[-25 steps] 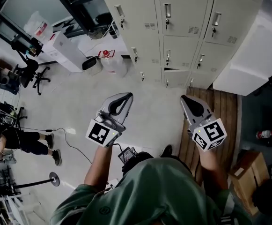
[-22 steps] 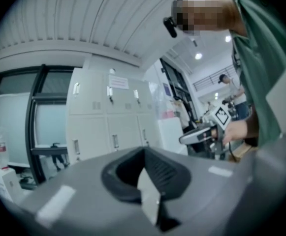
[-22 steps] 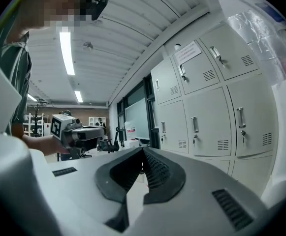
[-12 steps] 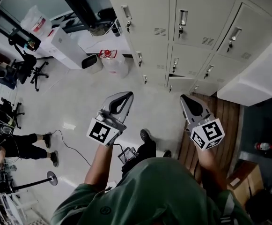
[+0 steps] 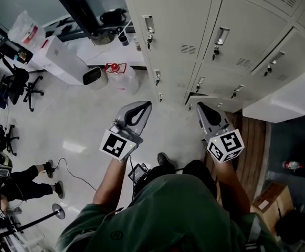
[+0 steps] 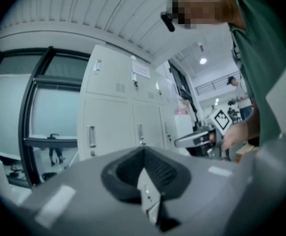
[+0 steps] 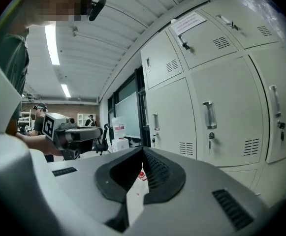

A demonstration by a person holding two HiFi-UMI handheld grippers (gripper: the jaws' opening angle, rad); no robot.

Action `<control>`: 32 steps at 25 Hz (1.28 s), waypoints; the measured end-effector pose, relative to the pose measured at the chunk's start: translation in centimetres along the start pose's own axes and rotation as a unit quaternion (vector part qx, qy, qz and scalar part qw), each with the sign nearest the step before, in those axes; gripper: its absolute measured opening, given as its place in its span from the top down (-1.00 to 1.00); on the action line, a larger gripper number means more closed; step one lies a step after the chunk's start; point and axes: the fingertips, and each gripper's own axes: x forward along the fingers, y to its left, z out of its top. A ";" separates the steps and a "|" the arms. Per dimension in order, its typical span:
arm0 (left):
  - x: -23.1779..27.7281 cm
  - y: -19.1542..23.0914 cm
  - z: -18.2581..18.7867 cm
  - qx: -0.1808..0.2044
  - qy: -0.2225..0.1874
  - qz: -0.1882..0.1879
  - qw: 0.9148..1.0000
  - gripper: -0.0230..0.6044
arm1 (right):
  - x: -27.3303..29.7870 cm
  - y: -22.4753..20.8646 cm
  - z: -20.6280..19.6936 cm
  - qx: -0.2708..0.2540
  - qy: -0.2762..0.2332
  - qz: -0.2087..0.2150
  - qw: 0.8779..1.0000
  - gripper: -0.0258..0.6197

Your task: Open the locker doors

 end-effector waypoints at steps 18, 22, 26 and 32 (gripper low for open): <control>6.7 13.7 -11.7 -0.033 0.036 0.075 0.996 0.95 | 20.8 -5.6 -11.4 -0.013 0.071 0.045 0.996 0.90; 7.5 15.9 -15.8 -0.055 0.046 0.091 0.993 0.95 | 25.8 -6.1 -16.7 -0.005 0.101 0.049 0.994 0.90; 7.8 17.2 -19.3 -0.069 0.060 0.092 0.992 0.95 | 30.4 -7.1 -22.7 -0.001 0.137 0.029 0.990 0.90; 7.0 18.6 -23.5 -0.091 0.072 0.107 0.987 0.96 | 35.5 -8.5 -29.5 -0.006 0.174 -0.010 0.985 0.69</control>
